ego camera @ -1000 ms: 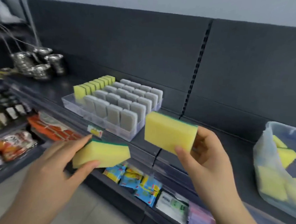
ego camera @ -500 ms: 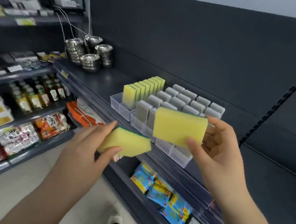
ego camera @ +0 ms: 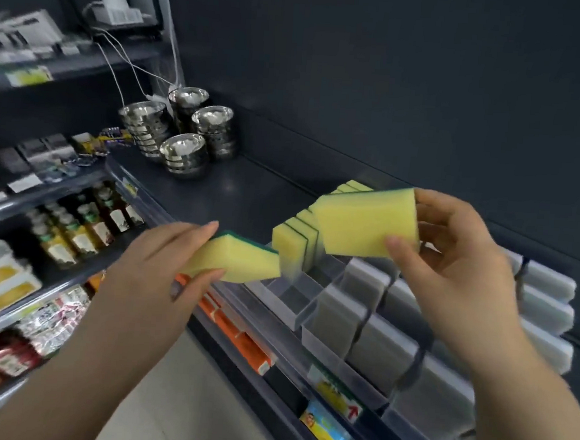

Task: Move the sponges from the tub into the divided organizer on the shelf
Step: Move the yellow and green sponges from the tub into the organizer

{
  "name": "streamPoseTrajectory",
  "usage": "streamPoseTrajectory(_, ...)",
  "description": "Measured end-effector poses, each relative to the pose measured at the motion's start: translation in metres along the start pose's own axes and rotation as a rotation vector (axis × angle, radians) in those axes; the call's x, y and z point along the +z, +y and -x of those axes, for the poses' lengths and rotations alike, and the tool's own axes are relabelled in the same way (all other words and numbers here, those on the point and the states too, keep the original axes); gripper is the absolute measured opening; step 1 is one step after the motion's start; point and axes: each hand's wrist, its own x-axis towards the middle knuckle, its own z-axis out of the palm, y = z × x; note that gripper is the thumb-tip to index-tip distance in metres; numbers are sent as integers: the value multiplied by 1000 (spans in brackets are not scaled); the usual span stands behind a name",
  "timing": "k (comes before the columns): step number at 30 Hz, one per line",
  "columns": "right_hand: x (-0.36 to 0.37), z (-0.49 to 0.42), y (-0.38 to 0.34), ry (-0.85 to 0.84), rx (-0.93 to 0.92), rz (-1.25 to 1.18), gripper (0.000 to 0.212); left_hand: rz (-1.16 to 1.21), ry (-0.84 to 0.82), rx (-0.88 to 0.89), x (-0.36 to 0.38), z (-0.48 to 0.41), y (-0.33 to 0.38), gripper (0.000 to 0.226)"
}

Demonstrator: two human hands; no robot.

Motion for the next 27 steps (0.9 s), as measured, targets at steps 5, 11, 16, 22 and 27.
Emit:
streamPoseTrajectory(5, 29, -13, 8, -44, 41, 78, 41, 21, -69, 46, 25, -22, -31, 46)
streamPoseTrajectory(11, 55, -21, 6, -38, 129, 172, 40, 137, -171, 231, 48, -62, -72, 43)
streamPoseTrajectory(16, 83, -26, -6, 0, 204, 341, 44, 270, -216, 312, 62, -105, -104, 41)
streamPoseTrajectory(22, 120, -34, -12, -53, 336, 524, 43, 338, -288, 455, 86, -151, -137, 43)
streamPoseTrajectory(27, 151, -33, -7, -103, 437, 630, 42, 378, -363, 585, 104, -171, -164, 44)
